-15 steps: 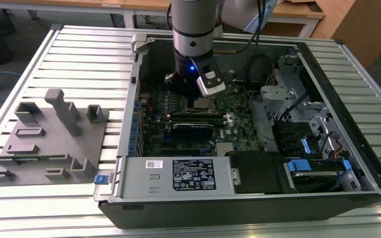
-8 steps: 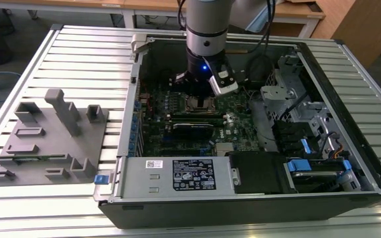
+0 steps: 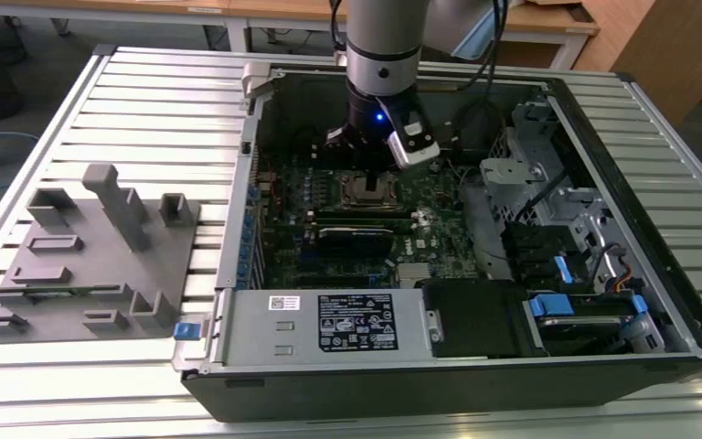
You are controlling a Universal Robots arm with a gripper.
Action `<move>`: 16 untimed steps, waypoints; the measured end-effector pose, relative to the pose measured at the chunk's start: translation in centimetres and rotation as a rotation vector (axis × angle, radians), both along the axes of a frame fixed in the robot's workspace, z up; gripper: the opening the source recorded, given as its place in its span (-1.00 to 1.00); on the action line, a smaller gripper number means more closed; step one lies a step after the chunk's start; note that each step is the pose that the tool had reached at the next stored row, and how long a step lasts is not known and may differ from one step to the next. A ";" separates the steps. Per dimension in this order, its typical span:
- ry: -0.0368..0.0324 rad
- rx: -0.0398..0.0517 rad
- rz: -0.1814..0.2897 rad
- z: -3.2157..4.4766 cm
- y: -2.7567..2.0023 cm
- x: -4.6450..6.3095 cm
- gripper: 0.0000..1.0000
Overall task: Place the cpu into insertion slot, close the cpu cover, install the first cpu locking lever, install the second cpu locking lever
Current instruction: 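Install the second cpu locking lever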
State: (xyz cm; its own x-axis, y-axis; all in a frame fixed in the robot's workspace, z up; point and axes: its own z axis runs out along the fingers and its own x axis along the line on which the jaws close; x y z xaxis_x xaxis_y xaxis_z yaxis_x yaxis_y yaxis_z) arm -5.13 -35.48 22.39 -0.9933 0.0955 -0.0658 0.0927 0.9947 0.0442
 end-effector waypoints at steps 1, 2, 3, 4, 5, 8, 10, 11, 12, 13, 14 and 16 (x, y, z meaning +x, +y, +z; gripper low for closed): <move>0.0000 0.0000 0.000 0.00 0.13 0.0 -0.79; 0.0000 -0.0001 0.000 0.00 0.23 0.0 -0.79; 0.0000 -0.0001 0.000 0.00 0.25 0.0 -0.79; 0.0000 0.0000 0.000 0.00 0.25 0.0 -0.79; 0.0000 0.0001 0.000 0.00 0.25 0.0 -0.79; 0.0001 -0.0001 0.000 0.11 0.26 0.0 -0.79; -0.0001 0.0001 0.000 0.16 0.26 0.0 -0.79; -0.0001 0.0003 0.000 0.16 0.26 0.0 -0.79; -0.0002 0.0003 0.000 0.17 0.26 0.0 -0.79; 0.0000 0.0000 0.000 0.21 0.26 0.0 -0.79; 0.0000 0.0000 0.000 0.24 0.26 0.0 -0.79; 0.0000 0.0000 0.000 0.24 0.26 0.0 -0.79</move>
